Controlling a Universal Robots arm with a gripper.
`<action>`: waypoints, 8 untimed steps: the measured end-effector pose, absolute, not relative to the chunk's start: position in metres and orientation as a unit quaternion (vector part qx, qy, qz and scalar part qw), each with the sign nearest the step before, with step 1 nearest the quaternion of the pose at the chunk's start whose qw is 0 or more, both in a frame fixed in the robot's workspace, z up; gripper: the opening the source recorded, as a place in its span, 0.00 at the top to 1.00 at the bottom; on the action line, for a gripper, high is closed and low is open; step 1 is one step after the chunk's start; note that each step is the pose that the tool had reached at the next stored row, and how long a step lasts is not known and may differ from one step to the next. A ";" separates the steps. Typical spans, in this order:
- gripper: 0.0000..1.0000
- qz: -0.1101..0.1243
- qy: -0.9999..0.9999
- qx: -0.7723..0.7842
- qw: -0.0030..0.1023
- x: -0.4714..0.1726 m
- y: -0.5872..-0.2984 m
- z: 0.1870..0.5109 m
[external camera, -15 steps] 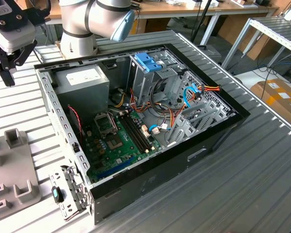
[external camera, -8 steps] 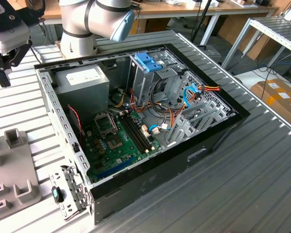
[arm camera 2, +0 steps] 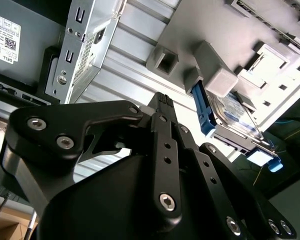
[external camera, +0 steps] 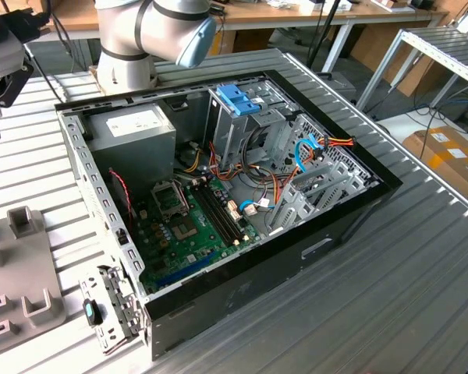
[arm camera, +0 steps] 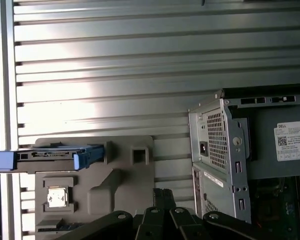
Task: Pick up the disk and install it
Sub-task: 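Reach for the disk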
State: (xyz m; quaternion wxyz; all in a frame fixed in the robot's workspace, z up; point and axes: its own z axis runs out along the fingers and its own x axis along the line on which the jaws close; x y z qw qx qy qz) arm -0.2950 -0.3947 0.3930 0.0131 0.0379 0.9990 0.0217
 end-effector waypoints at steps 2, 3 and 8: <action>0.89 0.022 0.999 0.038 0.013 -0.299 -0.393 0.393; 0.89 0.022 0.999 0.038 0.013 -0.302 -0.392 0.393; 0.89 0.022 0.999 0.038 0.013 -0.308 -0.389 0.393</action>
